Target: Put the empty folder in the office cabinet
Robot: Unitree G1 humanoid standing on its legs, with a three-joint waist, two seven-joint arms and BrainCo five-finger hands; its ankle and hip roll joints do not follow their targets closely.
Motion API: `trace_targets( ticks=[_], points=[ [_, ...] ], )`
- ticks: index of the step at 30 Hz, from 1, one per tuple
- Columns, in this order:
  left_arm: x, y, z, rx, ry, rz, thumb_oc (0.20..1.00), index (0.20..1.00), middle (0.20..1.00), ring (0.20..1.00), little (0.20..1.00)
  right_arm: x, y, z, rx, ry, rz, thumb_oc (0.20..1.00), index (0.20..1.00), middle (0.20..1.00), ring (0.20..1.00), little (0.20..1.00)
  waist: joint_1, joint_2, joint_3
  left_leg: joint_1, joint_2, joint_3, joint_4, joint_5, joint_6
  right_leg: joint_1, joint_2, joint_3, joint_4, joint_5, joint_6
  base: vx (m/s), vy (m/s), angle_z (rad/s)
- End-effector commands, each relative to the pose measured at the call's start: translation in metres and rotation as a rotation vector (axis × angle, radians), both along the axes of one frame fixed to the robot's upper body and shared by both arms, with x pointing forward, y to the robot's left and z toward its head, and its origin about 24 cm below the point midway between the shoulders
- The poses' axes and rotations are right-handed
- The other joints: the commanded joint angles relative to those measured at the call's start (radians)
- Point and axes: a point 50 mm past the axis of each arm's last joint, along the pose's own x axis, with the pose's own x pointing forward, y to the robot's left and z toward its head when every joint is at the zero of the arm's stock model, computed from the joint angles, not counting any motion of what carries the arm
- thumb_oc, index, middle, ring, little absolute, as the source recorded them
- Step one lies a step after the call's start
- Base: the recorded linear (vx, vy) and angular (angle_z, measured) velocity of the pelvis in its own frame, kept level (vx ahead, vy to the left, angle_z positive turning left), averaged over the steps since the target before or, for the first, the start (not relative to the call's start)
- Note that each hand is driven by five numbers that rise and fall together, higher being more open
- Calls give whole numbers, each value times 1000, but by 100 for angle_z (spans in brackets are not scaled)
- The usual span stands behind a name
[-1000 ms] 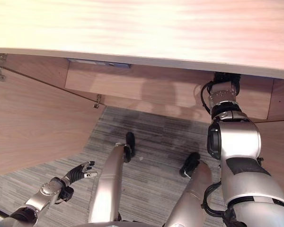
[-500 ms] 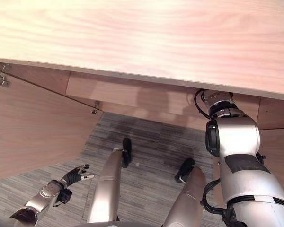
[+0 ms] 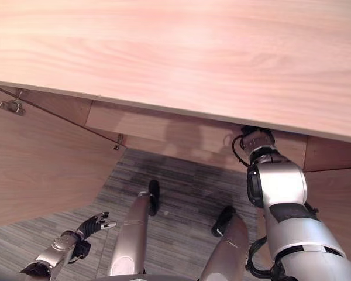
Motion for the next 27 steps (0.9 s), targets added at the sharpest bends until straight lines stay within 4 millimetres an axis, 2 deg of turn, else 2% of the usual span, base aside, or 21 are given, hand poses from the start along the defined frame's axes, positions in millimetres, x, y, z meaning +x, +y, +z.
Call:
trace_targets(
  ticks=[1, 2, 3, 5, 6, 8, 9, 10, 14, 15, 18, 19, 22, 24, 25, 26, 27],
  points=[
    [-7, 22, 0, 51, 36, 44, 1000, 1000, 1000, 1000, 1000, -8, -10, -9, 30, -9, -42, 1000, 1000, 1000, 1000, 1000, 45, -14, 20, 144, 31, -8, -14, -137, -28, 88, 45, -37, -108, 13, 64, 98, -17, 1],
    [-11, 22, -1, 50, 49, 46, 1000, 1000, 1000, 1000, 1000, -13, -9, -20, 38, 11, -42, 1000, 1000, 1000, 1000, 1000, 46, -18, 16, 171, 27, -6, -42, -124, -30, 122, 50, -43, -138, 24, 68, 67, -17, -2],
    [-12, 23, -1, 51, 50, 46, 1000, 1000, 1000, 1000, 1000, -13, -9, -21, 38, 12, -41, 1000, 1000, 1000, 1000, 1000, 46, -18, 17, 176, 27, -6, -45, -122, -31, 127, 51, -44, -141, 26, 68, 109, -17, -6],
    [-19, 21, -5, 32, 75, 49, 1000, 1000, 1000, 1000, 1000, -24, -9, -40, 51, 48, -38, 1000, 1000, 1000, 1000, 1000, 49, -27, 2, 237, 12, -3, -110, -94, -37, 205, 63, -51, -207, 53, 74, 112, -2, -4],
    [-20, 21, -5, 33, 78, 48, 1000, 1000, 1000, 1000, 1000, -25, -9, -42, 51, 51, -38, 1000, 1000, 1000, 1000, 1000, 48, -27, 5, 250, 11, -2, -121, -88, -37, 218, 65, -53, -218, 58, 74, 74, 4, 8],
    [-25, 18, -9, 17, 94, 46, 1000, 1000, 1000, 1000, 1000, -32, -7, -55, 47, 79, -22, 1000, 1000, 1000, 1000, 1000, 48, -33, -5, 302, 1, 1, -180, -54, -39, 278, 72, -56, -277, 89, 79, 87, 34, 14],
    [-30, 15, -12, 5, 113, 45, 1000, 1000, 1000, 1000, 1000, -41, -6, -69, 53, 106, -18, 1000, 1000, 1000, 1000, 1000, 49, -43, -12, 349, -5, 14, -243, -6, -34, 326, 71, -75, -335, 137, 73, 128, 78, 8],
    [-35, 13, -15, -2, 131, 45, 1000, 1000, 1000, 1000, 1000, -48, -3, -80, 57, 125, -2, 1000, 1000, 1000, 1000, 1000, 48, -46, -24, 405, -12, 23, -302, 11, -33, 376, 72, -82, -386, 159, 79, 76, 60, 4],
    [-42, 11, -20, -15, 159, 57, 1000, 1000, 1000, 1000, 1000, -58, 2, -96, 65, 158, 24, 1000, 1000, 1000, 1000, 1000, 45, -50, -45, 484, -25, 34, -384, 36, -33, 444, 67, -93, -458, 195, 91, 126, 57, 7],
    [-48, 7, -24, -30, 176, 65, 1000, 1000, 1000, 1000, 1000, -66, 9, -109, 71, 179, 54, 1000, 1000, 1000, 1000, 1000, 40, -52, -67, 539, -37, 45, -452, 54, -29, 487, 71, -100, -517, 227, 103, 164, 97, -1],
    [-56, 5, -28, -41, 197, 77, 1000, 1000, 1000, 1000, 1000, -73, 14, -119, 83, 184, 73, 1000, 1000, 1000, 1000, 1000, 38, -53, -92, 589, -46, 58, -517, 74, -25, 527, 73, -109, -578, 259, 115, 95, 74, 2],
    [-62, 5, -30, -48, 212, 86, 1000, 1000, 1000, 1000, 1000, -80, 18, -128, 87, 187, 93, 1000, 1000, 1000, 1000, 1000, 36, -55, -113, 633, -55, 63, -568, 87, -22, 560, 77, -114, -618, 279, 119, 87, 74, -3],
    [-69, 6, -32, -54, 223, 104, 1000, 1000, 1000, 1000, 1000, -84, 20, -133, 63, 162, 135, 1000, 1000, 1000, 1000, 1000, 29, -59, -133, 670, -69, 70, -614, 107, -20, 592, 78, -119, -656, 307, 125, 66, 69, -2],
    [-75, 5, -33, -73, 228, 132, 1000, 1000, 1000, 1000, 1000, -88, 29, -139, 31, 126, 204, 1000, 1000, 1000, 1000, 1000, 14, -66, -149, 696, -80, 78, -647, 119, -18, 612, 80, -121, -685, 320, 130, 61, 72, -8],
    [-84, 5, -37, -76, 252, 147, 1000, 1000, 1000, 1000, 1000, -97, 40, -149, 25, 84, 268, 1000, 1000, 1000, 1000, 1000, -2, -71, -163, 717, -84, 88, -675, 129, -19, 628, 83, -117, -705, 331, 133, 77, 101, -12],
    [-91, 5, -40, -67, 282, 155, 1000, 1000, 1000, 1000, 1000, -109, 42, -156, 31, 53, 277, 1000, 1000, 1000, 1000, 1000, -20, -74, -182, 726, -88, 97, -687, 132, -26, 639, 81, -118, -730, 347, 138, 63, 87, -3],
    [-93, 4, -41, -66, 285, 155, 1000, 1000, 1000, 1000, 1000, -111, 43, -157, 31, 55, 277, 1000, 1000, 1000, 1000, 1000, -21, -74, -185, 726, -88, 97, -687, 133, -26, 642, 82, -119, -735, 349, 138, 47, 63, -4]
  ],
)
